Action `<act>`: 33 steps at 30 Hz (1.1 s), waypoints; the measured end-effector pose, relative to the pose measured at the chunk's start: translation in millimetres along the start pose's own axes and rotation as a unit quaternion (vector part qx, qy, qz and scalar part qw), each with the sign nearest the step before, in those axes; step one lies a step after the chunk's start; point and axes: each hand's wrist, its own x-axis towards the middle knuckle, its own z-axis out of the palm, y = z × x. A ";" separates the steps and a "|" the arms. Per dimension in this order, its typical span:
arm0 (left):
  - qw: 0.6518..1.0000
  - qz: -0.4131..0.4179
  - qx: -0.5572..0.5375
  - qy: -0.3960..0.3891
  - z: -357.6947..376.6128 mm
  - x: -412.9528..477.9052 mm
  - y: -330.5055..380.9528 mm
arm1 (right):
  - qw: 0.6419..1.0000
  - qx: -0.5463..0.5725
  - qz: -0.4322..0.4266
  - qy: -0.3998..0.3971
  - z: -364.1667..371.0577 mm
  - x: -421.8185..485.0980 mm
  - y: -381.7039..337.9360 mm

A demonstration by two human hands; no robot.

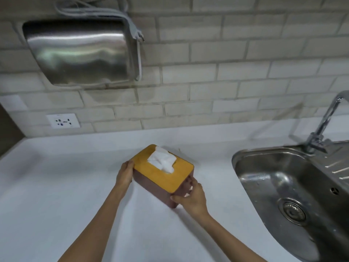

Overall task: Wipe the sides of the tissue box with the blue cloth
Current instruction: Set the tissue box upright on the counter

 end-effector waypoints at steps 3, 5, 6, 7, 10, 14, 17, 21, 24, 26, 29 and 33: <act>1.000 0.007 -0.011 0.002 8.9 5.6 -1.0 | 0.998 0.027 0.019 0.049 -12.6 18.7 0.5; 1.000 0.003 -0.021 -0.007 17.0 6.8 1.0 | 0.995 0.034 0.026 0.087 -22.0 33.6 -1.3; 1.000 0.004 -0.022 -0.010 21.3 6.8 2.0 | 0.994 0.038 0.025 0.098 -26.2 42.1 -3.1; 1.000 0.009 -0.019 -0.011 25.6 7.2 2.7 | 0.994 0.044 0.022 0.102 -29.8 50.5 -5.5; 0.999 0.023 -0.021 -0.013 37.7 8.1 4.5 | 0.993 0.050 0.014 0.106 -36.3 75.8 -11.3; 0.999 0.030 -0.031 -0.020 49.1 13.3 10.4 | 0.992 0.056 0.014 0.112 -38.3 104.4 -16.4; 0.999 0.023 -0.036 -0.023 53.8 17.8 14.7 | 0.993 0.054 0.012 0.106 -37.2 120.9 -18.8; 0.999 0.028 -0.042 -0.015 57.4 23.3 18.3 | 0.993 0.062 0.019 0.099 -34.3 137.3 -19.2; 0.997 0.031 -0.065 -0.024 59.1 27.2 21.0 | 0.993 0.060 0.022 0.099 -31.5 146.8 -19.2; 0.997 0.031 -0.071 -0.029 59.9 30.3 21.9 | 0.993 0.055 0.022 0.103 -29.9 152.6 -19.5; 0.997 0.026 -0.063 -0.034 61.6 35.2 22.4 | 0.993 0.048 0.027 0.101 -28.1 159.0 -20.1; 0.996 0.038 -0.065 -0.042 63.3 38.6 23.2 | 0.993 0.040 0.023 0.105 -25.8 164.7 -19.0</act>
